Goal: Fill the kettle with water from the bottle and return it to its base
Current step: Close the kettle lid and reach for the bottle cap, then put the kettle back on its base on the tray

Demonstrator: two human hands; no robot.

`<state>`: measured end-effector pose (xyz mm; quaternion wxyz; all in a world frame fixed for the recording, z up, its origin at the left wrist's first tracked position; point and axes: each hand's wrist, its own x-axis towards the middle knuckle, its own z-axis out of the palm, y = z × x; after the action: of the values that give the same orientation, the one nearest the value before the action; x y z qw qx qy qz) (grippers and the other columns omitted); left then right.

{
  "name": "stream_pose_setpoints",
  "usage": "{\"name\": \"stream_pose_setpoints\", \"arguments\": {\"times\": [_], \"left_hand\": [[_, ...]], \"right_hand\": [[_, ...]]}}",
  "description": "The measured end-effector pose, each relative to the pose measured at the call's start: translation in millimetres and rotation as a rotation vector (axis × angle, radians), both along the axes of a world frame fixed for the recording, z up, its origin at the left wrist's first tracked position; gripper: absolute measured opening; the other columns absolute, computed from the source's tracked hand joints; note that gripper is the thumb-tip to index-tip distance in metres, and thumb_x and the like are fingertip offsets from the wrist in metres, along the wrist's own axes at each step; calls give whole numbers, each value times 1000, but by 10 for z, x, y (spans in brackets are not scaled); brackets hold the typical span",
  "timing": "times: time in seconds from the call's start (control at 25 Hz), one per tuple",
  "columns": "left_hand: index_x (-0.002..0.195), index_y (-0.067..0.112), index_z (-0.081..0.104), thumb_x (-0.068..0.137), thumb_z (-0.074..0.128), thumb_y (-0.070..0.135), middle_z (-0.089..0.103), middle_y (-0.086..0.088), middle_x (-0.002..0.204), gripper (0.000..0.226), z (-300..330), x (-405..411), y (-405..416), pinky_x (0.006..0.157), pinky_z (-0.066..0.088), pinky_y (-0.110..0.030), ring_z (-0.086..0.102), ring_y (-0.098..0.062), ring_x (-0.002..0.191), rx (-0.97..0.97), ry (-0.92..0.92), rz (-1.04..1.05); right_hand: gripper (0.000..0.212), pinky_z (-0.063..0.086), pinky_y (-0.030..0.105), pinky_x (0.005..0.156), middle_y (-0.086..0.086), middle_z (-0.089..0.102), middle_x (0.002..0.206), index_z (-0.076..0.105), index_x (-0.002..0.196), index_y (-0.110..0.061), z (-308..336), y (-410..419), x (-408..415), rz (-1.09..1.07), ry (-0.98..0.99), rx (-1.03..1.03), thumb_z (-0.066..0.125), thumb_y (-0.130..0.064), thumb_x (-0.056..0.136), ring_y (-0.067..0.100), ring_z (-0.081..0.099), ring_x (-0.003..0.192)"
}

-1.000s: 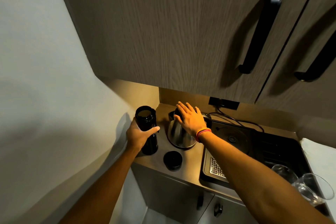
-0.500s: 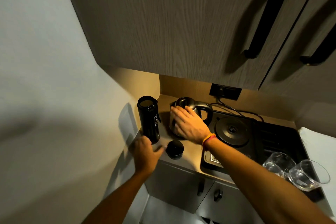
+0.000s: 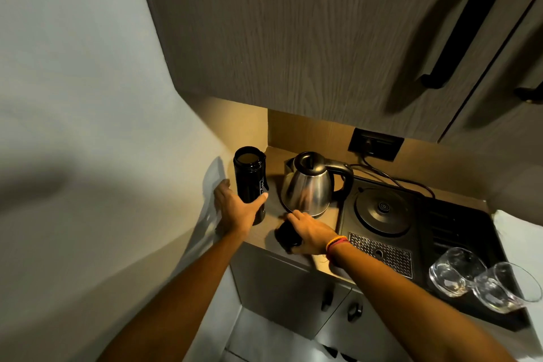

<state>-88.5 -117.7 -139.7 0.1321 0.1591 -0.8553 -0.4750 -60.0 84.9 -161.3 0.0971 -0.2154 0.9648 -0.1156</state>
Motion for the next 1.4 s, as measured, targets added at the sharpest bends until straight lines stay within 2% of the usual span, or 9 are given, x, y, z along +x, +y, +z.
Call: {"name": "stream_pose_setpoints", "arguments": {"times": [0.24, 0.36, 0.52, 0.72, 0.92, 1.04, 1.12, 1.28, 1.4], "left_hand": [[138, 12, 50, 68, 92, 29, 65, -7, 132, 83, 155, -147, -114, 102, 52, -43, 61, -28, 124, 120, 19, -173], [139, 15, 50, 68, 91, 32, 66, -5, 132, 83, 178, -124, -149, 105, 50, -43, 61, -26, 124, 115, 20, -195], [132, 16, 54, 67, 91, 36, 67, -5, 127, 78, 231, -107, -160, 101, 53, -45, 64, -26, 118, 96, 1, -197], [133, 15, 53, 68, 91, 36, 67, -5, 127, 78, 240, -87, -149, 99, 54, -40, 64, -25, 118, 95, 12, -194], [141, 15, 47, 71, 89, 38, 62, -7, 135, 84, 208, -90, -137, 104, 52, -45, 60, -27, 126, 84, 12, -208], [145, 13, 41, 64, 89, 53, 49, -10, 144, 102, 135, -4, -80, 105, 49, -50, 48, -28, 134, 49, -63, -102], [127, 13, 50, 58, 87, 64, 51, -12, 131, 94, -29, 166, 20, 97, 51, -50, 51, -29, 122, 6, -133, 36], [102, 16, 55, 63, 90, 48, 58, -4, 107, 61, -149, 494, 505, 75, 50, -22, 57, -18, 94, 4, -99, -308], [119, 13, 54, 66, 84, 45, 53, -6, 120, 69, 252, 71, 912, 86, 49, -35, 52, -26, 109, -317, 129, -575]], "right_hand": [[83, 41, 32, 108, 8, 47, 133, 42, 135, -14, 1053, -68, -543, -196, 197, -471, 73, -50, 67, 25, 47, 124], [74, 50, 35, 103, 2, 51, 128, 47, 130, -20, 1568, -230, -766, -183, 282, -731, 76, -43, 66, 18, 51, 120], [72, 49, 33, 98, 2, 51, 123, 47, 130, -21, 1688, -619, -819, 40, 246, -445, 72, -49, 69, 18, 48, 116], [76, 45, 23, 92, 2, 46, 121, 43, 134, -21, 1591, -743, -844, 40, 211, -420, 71, -53, 71, 15, 43, 111], [81, 51, 39, 100, 4, 45, 124, 40, 138, -21, 1584, -802, -833, 4, 195, -364, 67, -60, 72, 21, 45, 116], [114, 35, 43, 112, 7, 32, 148, 6, 152, -36, 1506, -724, -771, -8, 155, -319, 66, -75, 63, 29, 33, 135], [128, 31, 43, 111, 9, 21, 158, -12, 151, -40, 1411, -476, -729, -24, 213, -251, 64, -81, 57, 30, 27, 141], [117, 37, 45, 115, 9, 25, 157, 4, 155, -25, 1208, 346, -638, -194, 248, -127, 61, -76, 66, 28, 31, 142], [102, 35, 43, 116, 11, 32, 153, 18, 153, -14, 1206, 747, -593, -307, 114, -64, 69, -56, 76, 28, 35, 139]]}}
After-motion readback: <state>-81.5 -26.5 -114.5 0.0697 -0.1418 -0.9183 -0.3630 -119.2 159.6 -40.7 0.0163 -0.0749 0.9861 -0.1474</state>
